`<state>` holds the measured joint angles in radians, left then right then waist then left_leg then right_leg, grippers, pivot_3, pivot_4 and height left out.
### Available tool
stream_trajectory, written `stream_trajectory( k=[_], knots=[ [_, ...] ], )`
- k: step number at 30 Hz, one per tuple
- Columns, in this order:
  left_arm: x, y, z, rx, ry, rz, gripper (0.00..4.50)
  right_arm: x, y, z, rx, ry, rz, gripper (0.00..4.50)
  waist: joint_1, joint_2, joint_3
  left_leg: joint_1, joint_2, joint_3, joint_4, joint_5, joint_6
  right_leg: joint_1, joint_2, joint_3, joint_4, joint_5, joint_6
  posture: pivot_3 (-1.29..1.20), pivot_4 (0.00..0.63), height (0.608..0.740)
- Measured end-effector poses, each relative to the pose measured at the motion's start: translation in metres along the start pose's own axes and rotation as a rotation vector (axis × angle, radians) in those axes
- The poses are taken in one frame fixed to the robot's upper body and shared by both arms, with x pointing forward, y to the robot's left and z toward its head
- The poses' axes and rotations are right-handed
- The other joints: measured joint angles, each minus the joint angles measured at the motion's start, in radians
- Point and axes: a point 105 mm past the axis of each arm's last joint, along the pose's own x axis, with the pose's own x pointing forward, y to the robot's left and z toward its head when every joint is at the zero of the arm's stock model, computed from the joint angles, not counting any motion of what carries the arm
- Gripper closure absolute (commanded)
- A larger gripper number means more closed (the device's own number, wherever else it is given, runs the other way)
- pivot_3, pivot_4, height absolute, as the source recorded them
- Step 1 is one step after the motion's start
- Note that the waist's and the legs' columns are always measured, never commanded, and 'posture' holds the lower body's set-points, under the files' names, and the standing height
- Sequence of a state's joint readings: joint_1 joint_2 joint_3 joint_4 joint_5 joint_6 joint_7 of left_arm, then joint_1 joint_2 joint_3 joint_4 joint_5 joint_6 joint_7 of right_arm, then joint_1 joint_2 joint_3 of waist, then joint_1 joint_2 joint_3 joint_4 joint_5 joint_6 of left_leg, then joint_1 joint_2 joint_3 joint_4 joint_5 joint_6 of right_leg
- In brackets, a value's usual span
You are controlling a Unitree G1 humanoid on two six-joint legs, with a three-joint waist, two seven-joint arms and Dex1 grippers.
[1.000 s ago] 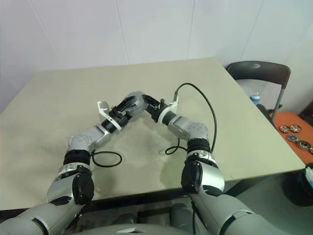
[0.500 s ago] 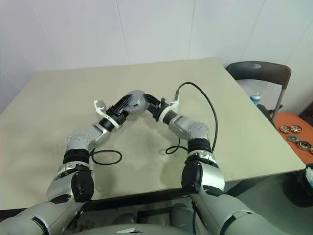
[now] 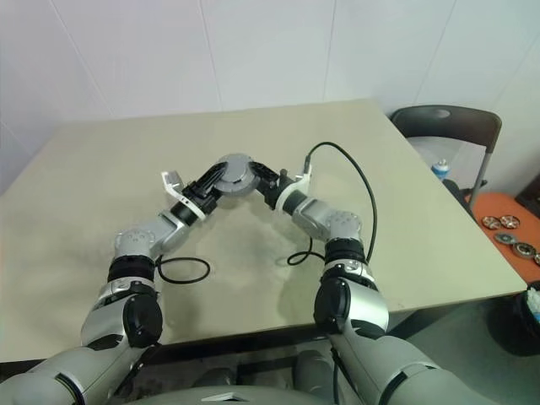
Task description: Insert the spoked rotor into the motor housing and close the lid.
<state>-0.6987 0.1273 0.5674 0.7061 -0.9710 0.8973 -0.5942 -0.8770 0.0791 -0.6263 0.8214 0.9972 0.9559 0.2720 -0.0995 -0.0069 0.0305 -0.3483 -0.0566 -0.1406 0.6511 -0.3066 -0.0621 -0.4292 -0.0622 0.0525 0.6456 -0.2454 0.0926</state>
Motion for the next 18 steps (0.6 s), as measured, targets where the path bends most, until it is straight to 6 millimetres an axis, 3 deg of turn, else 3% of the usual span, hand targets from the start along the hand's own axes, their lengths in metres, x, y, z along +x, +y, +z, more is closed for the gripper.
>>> stream_trajectory(
  k=[18],
  knots=[
    [-0.0036, -0.0062, -0.0024, 0.022, 0.019, 0.048, 2.14, -0.0001, -0.0003, 0.0007, -0.072, -0.005, -0.024, 2.33, 0.001, -0.001, 0.0, 0.0, 0.0, 0.0, 0.0, 0.0, 0.0, 0.0, 0.0, 0.0, 0.0, 0.0, 0.0, 0.0, 0.0, 0.74]
  ],
)
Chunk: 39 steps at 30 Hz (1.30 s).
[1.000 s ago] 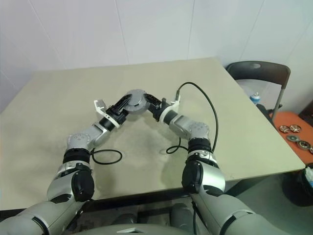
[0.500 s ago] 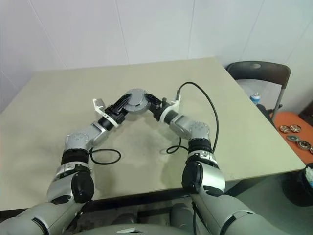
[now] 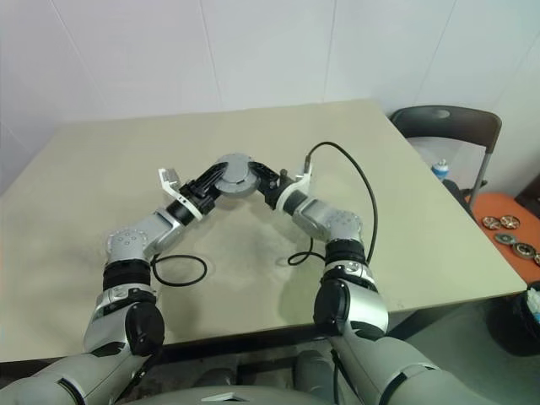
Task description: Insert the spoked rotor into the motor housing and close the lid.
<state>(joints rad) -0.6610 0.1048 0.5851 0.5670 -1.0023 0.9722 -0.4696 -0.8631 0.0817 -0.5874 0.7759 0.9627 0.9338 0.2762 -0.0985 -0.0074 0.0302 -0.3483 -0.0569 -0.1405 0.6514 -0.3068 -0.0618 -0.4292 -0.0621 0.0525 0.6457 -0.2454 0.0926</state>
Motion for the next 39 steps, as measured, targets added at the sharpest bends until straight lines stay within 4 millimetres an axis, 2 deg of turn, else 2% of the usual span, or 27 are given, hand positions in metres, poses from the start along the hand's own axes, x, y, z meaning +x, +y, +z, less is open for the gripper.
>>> stream_trajectory(
  k=[2, 3, 4, 7, 11, 20, 25, 29, 35, 37, 39],
  knots=[
    [-0.001, 0.001, 0.0, -0.002, 0.002, 0.002, 2.14, 0.002, 0.002, 0.001, -0.092, -0.005, -0.026, 2.33, 0.001, 0.0, 0.0, 0.0, 0.0, 0.0, 0.0, 0.001, -0.001, 0.0, 0.0, 0.0, 0.0, 0.0, 0.0, 0.0, 0.0, 0.74],
    [-0.001, 0.001, -0.001, -0.003, 0.001, 0.003, 2.14, 0.003, 0.002, 0.001, -0.117, -0.009, -0.033, 1.94, 0.001, 0.0, 0.0, 0.0, 0.0, 0.0, 0.0, 0.001, -0.002, 0.0, 0.0, 0.0, 0.0, 0.0, 0.0, 0.0, 0.0, 0.74],
    [-0.001, 0.002, -0.001, -0.004, 0.002, 0.004, 2.14, 0.003, 0.002, 0.001, -0.129, -0.013, -0.037, 1.76, 0.001, -0.001, 0.0, 0.0, 0.0, 0.0, 0.0, 0.001, -0.002, 0.0, 0.0, 0.0, 0.0, 0.0, 0.0, 0.0, 0.0, 0.74],
    [-0.001, 0.003, -0.001, -0.009, 0.003, 0.007, 2.14, 0.003, -0.001, -0.002, -0.122, 0.0, -0.043, 0.8, 0.001, -0.001, 0.0, 0.0, 0.0, 0.0, 0.0, 0.001, -0.002, 0.0, 0.0, 0.0, 0.0, 0.0, 0.0, 0.0, 0.0, 0.74],
    [-0.001, 0.005, -0.003, -0.014, 0.006, 0.014, 2.14, 0.002, -0.007, -0.009, -0.059, 0.033, -0.045, 0.8, 0.001, -0.001, -0.001, 0.0, 0.0, 0.0, 0.0, 0.001, -0.002, 0.0, 0.0, 0.0, 0.0, 0.0, 0.0, 0.0, 0.0, 0.74],
    [-0.009, 0.011, 0.005, 0.003, -0.025, 0.043, 2.14, -0.002, -0.014, 0.005, -0.044, -0.038, -0.074, 0.8, -0.001, -0.001, -0.001, 0.0, 0.0, 0.0, 0.0, 0.001, -0.002, 0.0, 0.0, 0.0, 0.0, 0.0, 0.0, 0.0, 0.0, 0.74],
    [-0.036, 0.016, 0.033, 0.049, -0.109, 0.102, 2.14, -0.005, -0.015, 0.012, -0.042, -0.065, -0.075, 0.8, -0.003, -0.001, -0.001, 0.001, 0.0, 0.0, 0.0, 0.001, -0.002, 0.0, 0.0, 0.0, 0.0, 0.0, 0.0, 0.0, 0.0, 0.74],
    [-0.057, 0.012, 0.057, 0.125, -0.192, 0.137, 2.14, -0.003, -0.013, 0.011, -0.044, -0.061, -0.066, 0.8, -0.002, -0.002, -0.001, 0.0, 0.0, 0.0, 0.0, 0.001, -0.002, 0.0, 0.0, 0.0, 0.0, 0.0, 0.0, 0.0, 0.0, 0.74],
    [-0.097, -0.004, 0.112, 0.326, -0.326, 0.235, 2.14, 0.002, -0.015, 0.002, -0.063, -0.027, -0.081, 0.8, -0.004, -0.002, -0.001, 0.001, 0.0, 0.0, -0.001, 0.001, -0.002, 0.0, 0.001, 0.0, 0.001, 0.0, 0.0, 0.0, 0.0, 0.74],
    [-0.118, -0.012, 0.136, 0.414, -0.37, 0.289, 2.14, 0.004, -0.018, -0.002, -0.061, -0.014, -0.085, 0.8, -0.007, -0.003, -0.001, 0.001, 0.0, 0.0, -0.001, 0.001, -0.002, 0.0, 0.001, 0.0, 0.001, 0.0, 0.0, 0.0, 0.0, 0.74],
    [-0.133, -0.014, 0.151, 0.466, -0.4, 0.333, 2.14, 0.004, -0.018, -0.002, -0.061, -0.012, -0.088, 0.8, -0.006, -0.003, -0.002, 0.002, 0.0, 0.0, -0.001, 0.001, -0.002, 0.0, 0.001, 0.0, 0.001, 0.0, 0.0, 0.0, 0.0, 0.74]
  ],
)
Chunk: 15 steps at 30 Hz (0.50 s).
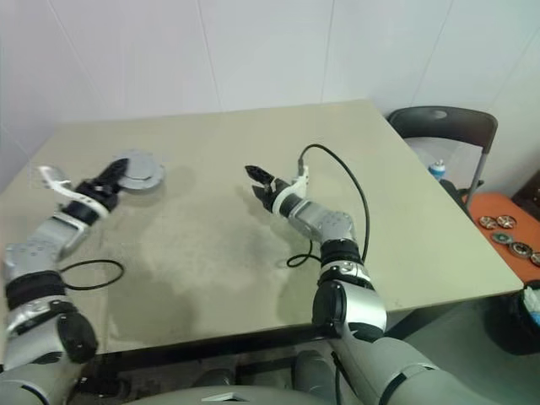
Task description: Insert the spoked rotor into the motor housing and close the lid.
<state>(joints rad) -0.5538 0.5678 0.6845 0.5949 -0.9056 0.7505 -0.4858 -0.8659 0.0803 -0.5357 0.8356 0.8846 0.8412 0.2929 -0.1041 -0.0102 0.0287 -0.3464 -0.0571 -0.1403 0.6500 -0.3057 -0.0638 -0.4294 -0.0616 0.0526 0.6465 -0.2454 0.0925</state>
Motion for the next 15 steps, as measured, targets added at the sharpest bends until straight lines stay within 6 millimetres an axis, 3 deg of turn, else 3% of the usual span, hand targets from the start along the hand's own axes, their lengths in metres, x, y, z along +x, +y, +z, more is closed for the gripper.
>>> stream_trajectory(
  k=[4, 10, 15],
  knots=[
    [-0.022, 0.04, 0.024, 0.074, -0.021, 0.158, 2.14, 0.0, -0.002, -0.002, -0.009, 0.01, -0.012, 0.8, 0.002, -0.001, 0.0, 0.001, 0.0, 0.0, -0.001, 0.0, 0.001, 0.001, 0.0, 0.0, 0.0, 0.0, 0.0, 0.0, 0.0, 0.74],
    [-0.039, 0.082, 0.007, 0.146, 0.082, 0.313, 2.14, 0.001, -0.003, -0.003, -0.02, 0.019, -0.02, 0.8, 0.007, -0.006, -0.004, 0.001, -0.001, -0.001, -0.001, -0.001, 0.001, 0.001, 0.0, -0.001, 0.001, 0.0, 0.0, 0.0, 0.0, 0.74],
    [-0.034, 0.082, 0.005, 0.201, 0.088, 0.298, 2.14, 0.0, -0.007, -0.003, -0.033, 0.021, -0.043, 0.8, 0.008, -0.008, -0.005, 0.004, 0.0, -0.002, -0.001, -0.002, 0.003, 0.003, -0.001, -0.001, 0.001, 0.0, 0.0, 0.0, 0.0, 0.74]
  ],
)
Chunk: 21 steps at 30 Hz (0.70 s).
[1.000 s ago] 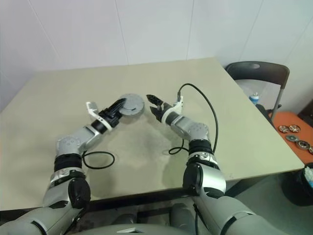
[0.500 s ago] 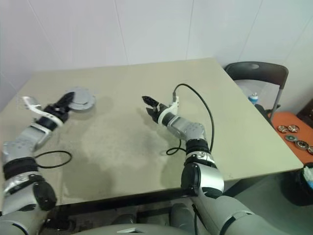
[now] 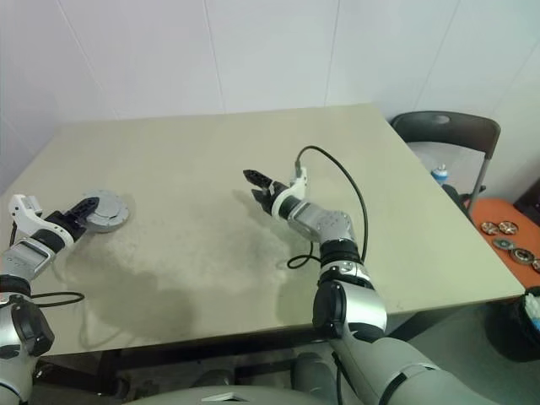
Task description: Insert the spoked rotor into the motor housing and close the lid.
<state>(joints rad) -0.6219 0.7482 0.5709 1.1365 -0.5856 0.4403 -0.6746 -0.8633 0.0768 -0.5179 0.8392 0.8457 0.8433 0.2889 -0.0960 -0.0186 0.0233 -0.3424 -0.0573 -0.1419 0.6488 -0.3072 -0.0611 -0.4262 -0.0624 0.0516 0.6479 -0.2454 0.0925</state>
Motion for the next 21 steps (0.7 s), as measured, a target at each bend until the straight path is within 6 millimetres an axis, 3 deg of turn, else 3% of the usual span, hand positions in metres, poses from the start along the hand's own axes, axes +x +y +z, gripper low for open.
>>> stream_trajectory(
  k=[7, 12, 15, 21],
  knots=[
    [-0.002, 0.005, -0.001, 0.042, -0.003, 0.004, 2.14, -0.002, -0.007, -0.001, -0.005, 0.0, -0.027, 0.8, -0.003, 0.0, -0.001, 0.004, 0.0, 0.0, 0.0, 0.0, 0.0, 0.003, 0.0, 0.0, 0.001, 0.0, 0.0, 0.0, 0.0, 0.74],
    [-0.015, 0.026, -0.002, 0.098, 0.024, 0.089, 0.56, -0.003, -0.009, -0.002, -0.011, 0.004, -0.039, 0.76, -0.021, -0.001, -0.001, 0.004, 0.001, 0.001, -0.002, 0.0, 0.0, 0.002, 0.0, 0.001, 0.002, 0.0, 0.0, 0.0, 0.0, 0.74],
    [-0.025, 0.037, -0.006, 0.104, 0.049, 0.117, 0.56, -0.002, -0.011, -0.004, -0.021, 0.015, -0.045, 0.76, -0.027, -0.002, -0.001, 0.003, 0.001, 0.0, -0.002, 0.0, 0.0, 0.0, 0.0, 0.0, 0.002, 0.0, 0.0, 0.0, 0.0, 0.74],
    [-0.05, 0.054, 0.02, 0.181, 0.032, 0.18, 0.56, 0.0, -0.013, -0.015, -0.035, 0.051, -0.053, 0.76, -0.031, -0.001, -0.001, 0.003, 0.002, 0.001, -0.002, 0.0, 0.0, 0.0, 0.0, 0.001, 0.002, 0.0, 0.0, 0.0, 0.0, 0.74]
  ],
)
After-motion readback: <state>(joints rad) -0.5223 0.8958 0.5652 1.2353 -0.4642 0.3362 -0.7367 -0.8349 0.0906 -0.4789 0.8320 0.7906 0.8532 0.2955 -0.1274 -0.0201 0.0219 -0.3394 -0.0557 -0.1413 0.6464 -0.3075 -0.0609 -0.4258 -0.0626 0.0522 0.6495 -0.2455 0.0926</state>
